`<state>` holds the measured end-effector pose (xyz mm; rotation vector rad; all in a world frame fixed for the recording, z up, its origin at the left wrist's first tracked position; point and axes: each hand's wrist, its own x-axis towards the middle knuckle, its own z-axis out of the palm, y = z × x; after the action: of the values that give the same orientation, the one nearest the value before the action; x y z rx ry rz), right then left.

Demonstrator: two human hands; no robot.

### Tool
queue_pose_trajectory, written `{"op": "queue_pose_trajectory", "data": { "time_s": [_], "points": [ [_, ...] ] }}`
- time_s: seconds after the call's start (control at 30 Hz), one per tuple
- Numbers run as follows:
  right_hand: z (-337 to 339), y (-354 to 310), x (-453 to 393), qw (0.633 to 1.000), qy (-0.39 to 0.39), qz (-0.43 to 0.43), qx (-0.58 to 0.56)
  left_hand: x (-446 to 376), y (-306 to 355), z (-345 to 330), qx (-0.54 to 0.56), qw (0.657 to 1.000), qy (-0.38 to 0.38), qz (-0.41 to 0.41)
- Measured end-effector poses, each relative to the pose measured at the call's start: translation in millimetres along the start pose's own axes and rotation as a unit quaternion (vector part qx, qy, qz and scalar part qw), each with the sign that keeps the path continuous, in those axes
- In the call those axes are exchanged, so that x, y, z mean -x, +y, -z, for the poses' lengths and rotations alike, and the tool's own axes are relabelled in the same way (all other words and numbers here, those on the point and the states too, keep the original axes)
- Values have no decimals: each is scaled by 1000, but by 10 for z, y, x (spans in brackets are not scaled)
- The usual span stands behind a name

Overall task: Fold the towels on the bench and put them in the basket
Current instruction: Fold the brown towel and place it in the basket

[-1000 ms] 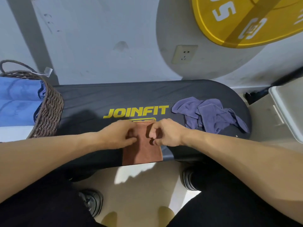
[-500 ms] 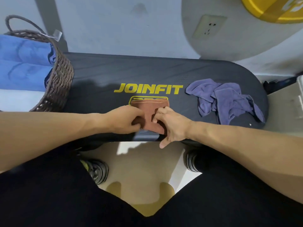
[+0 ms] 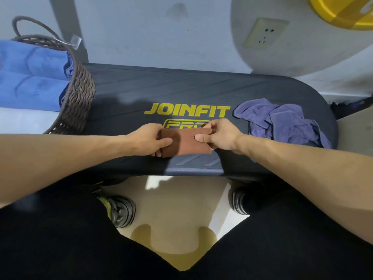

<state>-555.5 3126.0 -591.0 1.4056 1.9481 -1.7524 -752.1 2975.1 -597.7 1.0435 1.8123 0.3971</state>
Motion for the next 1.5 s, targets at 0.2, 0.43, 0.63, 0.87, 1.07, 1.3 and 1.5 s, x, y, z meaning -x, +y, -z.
{"op": "queue_pose_trajectory", "data": {
  "time_s": [0.2, 0.43, 0.63, 0.87, 1.07, 1.3, 1.5],
  "points": [
    [-79, 14, -30, 963, 138, 67, 222, -88, 12, 12, -28, 998, 19, 62],
    [-69, -63, -44, 955, 99, 33, 277, -138, 70, 14, -203, 977, 61, -8],
    [-30, -131, -59, 952, 61, 28, 300, -140, 106, 118, -294, 952, 27, -78],
    [4, -190, -63, 938, 33, 32, 345, -159, 195, 101, -255, 967, -23, 9],
    [-1, -364, 60, 917, -20, -2, 397, -112, 342, 80, -218, 975, -34, 2],
    [-80, -715, 373, 907, -83, 257, 324, 336, 684, 349, -85, 981, 29, -174],
    [-319, -934, 624, 926, -117, 286, 216, 799, 755, 877, -79, 972, 26, -221]
  ]
}}
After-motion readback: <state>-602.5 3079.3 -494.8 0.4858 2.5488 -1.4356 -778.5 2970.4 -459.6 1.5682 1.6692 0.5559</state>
